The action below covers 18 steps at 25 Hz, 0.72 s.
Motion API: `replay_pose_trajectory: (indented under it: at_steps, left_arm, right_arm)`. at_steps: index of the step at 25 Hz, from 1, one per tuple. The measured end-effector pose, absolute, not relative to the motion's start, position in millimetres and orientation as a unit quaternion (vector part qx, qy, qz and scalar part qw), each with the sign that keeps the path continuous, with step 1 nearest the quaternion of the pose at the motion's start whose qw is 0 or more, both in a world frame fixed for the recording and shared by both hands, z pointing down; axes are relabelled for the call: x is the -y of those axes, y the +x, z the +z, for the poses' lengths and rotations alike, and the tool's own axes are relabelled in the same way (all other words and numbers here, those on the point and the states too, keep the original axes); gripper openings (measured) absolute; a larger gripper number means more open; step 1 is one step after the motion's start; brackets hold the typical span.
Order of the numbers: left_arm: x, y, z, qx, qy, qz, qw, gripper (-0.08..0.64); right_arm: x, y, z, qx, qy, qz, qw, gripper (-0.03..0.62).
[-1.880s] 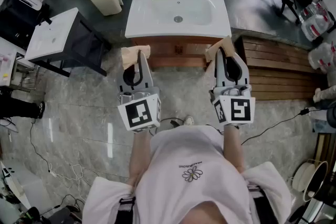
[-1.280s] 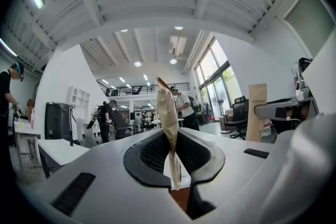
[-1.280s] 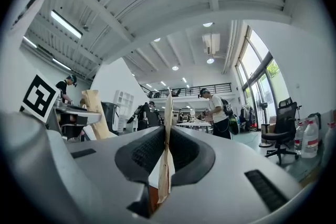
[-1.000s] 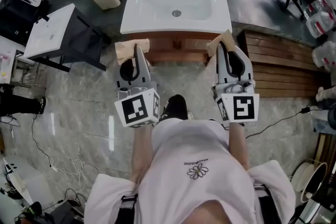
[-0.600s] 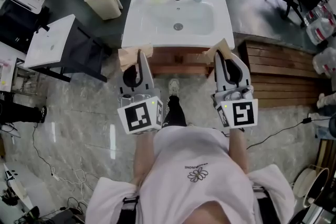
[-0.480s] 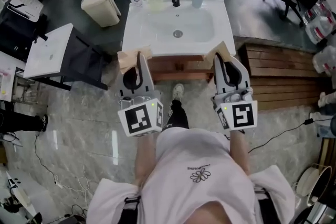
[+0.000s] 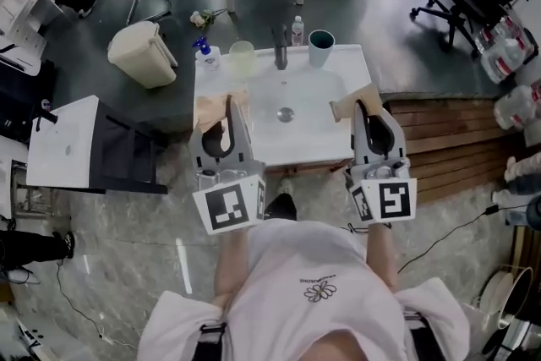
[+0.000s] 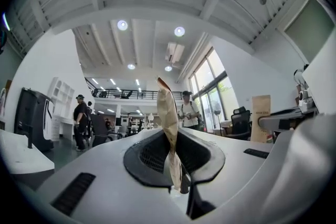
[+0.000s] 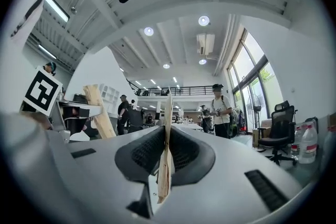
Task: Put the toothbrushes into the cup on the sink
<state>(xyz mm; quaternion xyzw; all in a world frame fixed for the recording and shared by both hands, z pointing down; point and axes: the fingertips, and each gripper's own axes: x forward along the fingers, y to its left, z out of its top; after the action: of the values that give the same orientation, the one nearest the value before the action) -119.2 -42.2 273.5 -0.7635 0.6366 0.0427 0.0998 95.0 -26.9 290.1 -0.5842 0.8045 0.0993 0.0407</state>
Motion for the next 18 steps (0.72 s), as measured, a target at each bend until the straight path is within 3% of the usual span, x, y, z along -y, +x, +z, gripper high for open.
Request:
replay_pose_trajectory:
  at_steps: [18]
  left_arm:
    - [180,-143,286,-0.651,-0.756,0.02,0.072,0.043]
  right_arm:
    - [177,91,273,-0.787,-0.606,0.105,0.04,0.028]
